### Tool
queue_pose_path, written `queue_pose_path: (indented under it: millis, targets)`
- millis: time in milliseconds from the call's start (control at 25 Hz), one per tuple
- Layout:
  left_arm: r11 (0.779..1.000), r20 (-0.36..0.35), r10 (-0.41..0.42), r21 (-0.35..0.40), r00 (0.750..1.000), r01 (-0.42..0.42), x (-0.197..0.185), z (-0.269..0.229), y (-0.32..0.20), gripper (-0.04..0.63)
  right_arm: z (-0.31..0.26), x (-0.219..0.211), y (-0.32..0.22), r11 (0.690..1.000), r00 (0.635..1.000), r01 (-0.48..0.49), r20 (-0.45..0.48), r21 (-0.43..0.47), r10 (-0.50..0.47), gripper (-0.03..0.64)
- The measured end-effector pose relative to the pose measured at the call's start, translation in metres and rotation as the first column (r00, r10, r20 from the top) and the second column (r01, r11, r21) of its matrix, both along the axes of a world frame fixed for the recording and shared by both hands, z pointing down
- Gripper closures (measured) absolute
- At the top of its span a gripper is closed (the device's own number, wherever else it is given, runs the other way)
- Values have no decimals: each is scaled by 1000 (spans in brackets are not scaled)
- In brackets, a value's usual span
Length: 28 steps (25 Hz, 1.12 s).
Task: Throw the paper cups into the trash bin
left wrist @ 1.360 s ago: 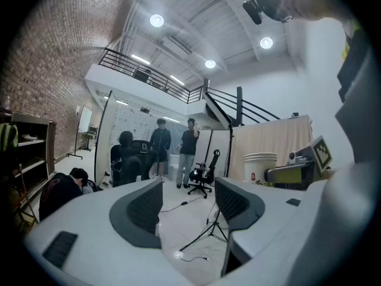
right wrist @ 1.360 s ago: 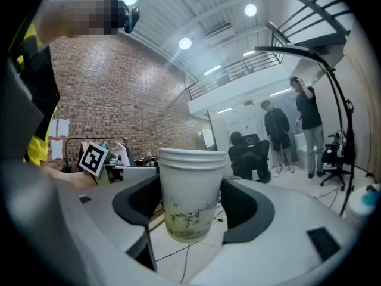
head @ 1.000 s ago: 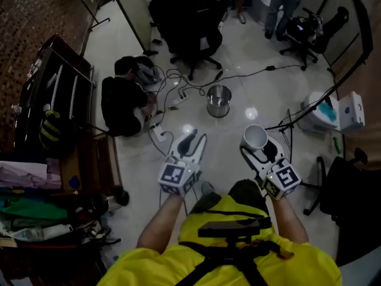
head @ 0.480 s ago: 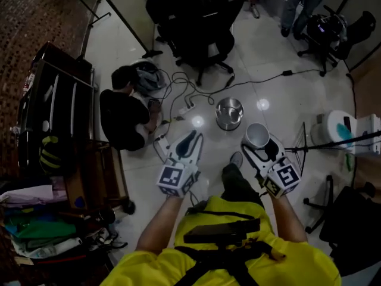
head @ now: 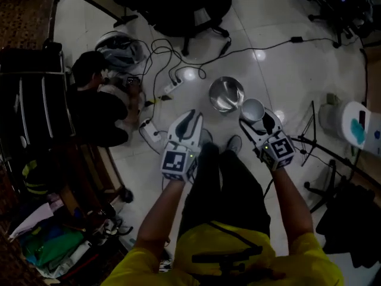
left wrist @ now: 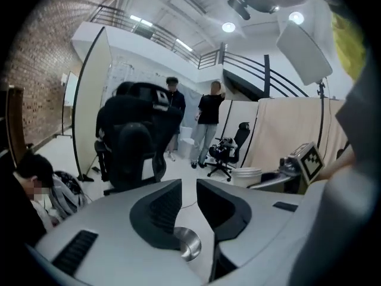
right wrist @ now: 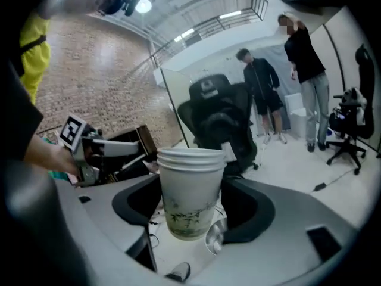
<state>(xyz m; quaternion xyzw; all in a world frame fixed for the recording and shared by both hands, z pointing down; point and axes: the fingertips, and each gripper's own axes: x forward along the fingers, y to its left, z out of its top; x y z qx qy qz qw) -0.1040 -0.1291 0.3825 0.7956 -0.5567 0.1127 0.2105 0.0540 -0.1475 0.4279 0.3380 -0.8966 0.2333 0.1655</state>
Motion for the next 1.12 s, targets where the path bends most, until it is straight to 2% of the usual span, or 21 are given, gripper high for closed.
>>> queue_pose_path:
  millis: [80,200,440,600,720,800,960,1040,1120]
  targets:
    - [998,-14,1,-59,1000,-1,0,57,-22,515,88,0,-34,998,996,-38,-77,-44,35,290]
    - [996,-24,3,-93,1000,-5,2,134,-38,515,217,-2,-66,981,988,-93,-137,-170,70,290]
    - [984,-11,20,-176,1000,-22,4,276,-41,515,399,-31,-79,958,957,-59,-289,-281,-26,288]
    - [969,-23,10,-247,1000,-15,4,341,-46,509,466,-43,-73,932,929,-50,-359,-358,-88,287]
    - [960,-33,23,-278,999,-31,6,359,-50,498,512,-38,-57,915,866,-8,-460,-402,-195,287]
    - [955,-37,28,-293,999,-37,5,364,-49,481,525,-40,-52,909,837,24,-489,-417,-246,285]
    - [947,-26,26,-320,999,-33,-4,373,-49,480,519,-57,-56,892,837,46,-470,-449,-280,281]
    - [942,-12,34,-333,999,-36,-7,381,-51,480,521,-58,-55,883,826,55,-475,-466,-302,282]
    - [938,-9,33,-344,999,-34,-11,386,-54,480,521,-53,-57,878,833,35,-471,-478,-290,281]
